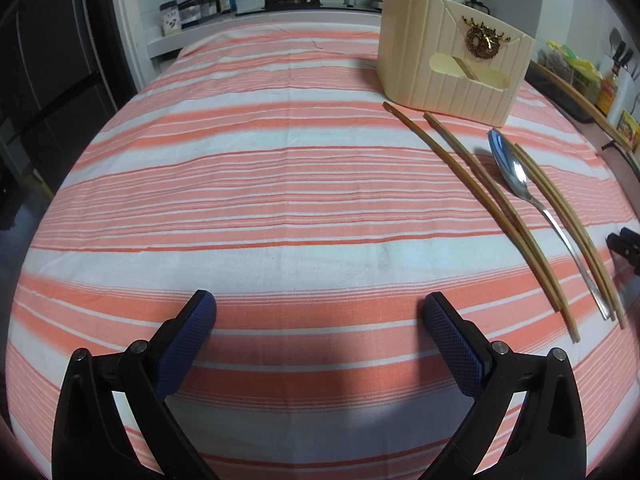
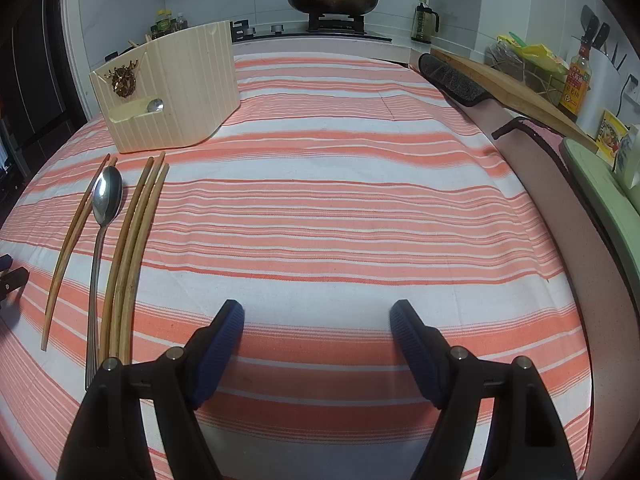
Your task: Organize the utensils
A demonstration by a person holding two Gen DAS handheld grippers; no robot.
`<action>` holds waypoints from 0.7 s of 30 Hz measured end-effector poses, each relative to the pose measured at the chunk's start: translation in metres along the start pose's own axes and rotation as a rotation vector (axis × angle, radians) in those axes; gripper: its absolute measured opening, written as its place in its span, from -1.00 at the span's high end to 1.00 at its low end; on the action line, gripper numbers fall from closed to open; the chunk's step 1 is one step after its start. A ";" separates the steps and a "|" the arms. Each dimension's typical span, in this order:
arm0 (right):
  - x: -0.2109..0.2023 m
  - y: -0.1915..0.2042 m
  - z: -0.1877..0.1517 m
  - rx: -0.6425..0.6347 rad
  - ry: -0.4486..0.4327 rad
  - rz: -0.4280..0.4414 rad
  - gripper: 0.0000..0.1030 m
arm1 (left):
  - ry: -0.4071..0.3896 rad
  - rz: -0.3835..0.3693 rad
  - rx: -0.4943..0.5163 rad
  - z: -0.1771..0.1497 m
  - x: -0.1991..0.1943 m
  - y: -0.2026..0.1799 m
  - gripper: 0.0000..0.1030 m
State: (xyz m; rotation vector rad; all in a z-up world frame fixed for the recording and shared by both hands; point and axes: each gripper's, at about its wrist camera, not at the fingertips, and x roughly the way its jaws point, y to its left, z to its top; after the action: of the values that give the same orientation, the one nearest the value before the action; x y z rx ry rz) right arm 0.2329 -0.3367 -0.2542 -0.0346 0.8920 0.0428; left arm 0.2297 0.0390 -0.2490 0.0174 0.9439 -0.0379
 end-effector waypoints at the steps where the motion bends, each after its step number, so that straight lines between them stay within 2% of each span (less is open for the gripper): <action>1: 0.000 0.000 0.000 0.002 0.000 0.001 -0.52 | 0.000 -0.004 -0.003 0.000 0.000 0.001 -0.99; 12: 0.001 0.001 0.001 -0.004 0.000 -0.006 -0.52 | 0.001 0.001 -0.008 0.000 -0.001 -0.001 -0.99; 14: 0.001 0.001 0.001 -0.004 0.000 -0.005 -0.52 | 0.030 0.008 -0.021 0.005 -0.002 -0.004 -0.98; 15: 0.001 0.001 0.001 -0.004 0.000 -0.005 -0.52 | 0.044 -0.017 -0.036 0.009 -0.004 -0.006 -0.98; 18: 0.001 0.001 0.000 -0.004 0.000 -0.005 -0.52 | 0.011 -0.119 -0.111 0.028 -0.019 -0.019 -0.99; 21: 0.000 0.001 0.000 -0.003 0.000 -0.005 -0.52 | 0.018 -0.145 -0.154 0.047 -0.015 -0.041 -0.99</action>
State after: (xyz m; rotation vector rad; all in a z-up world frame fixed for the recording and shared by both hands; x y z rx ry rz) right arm 0.2335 -0.3362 -0.2543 -0.0400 0.8920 0.0398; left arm 0.2573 -0.0035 -0.2089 -0.1928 0.9631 -0.0989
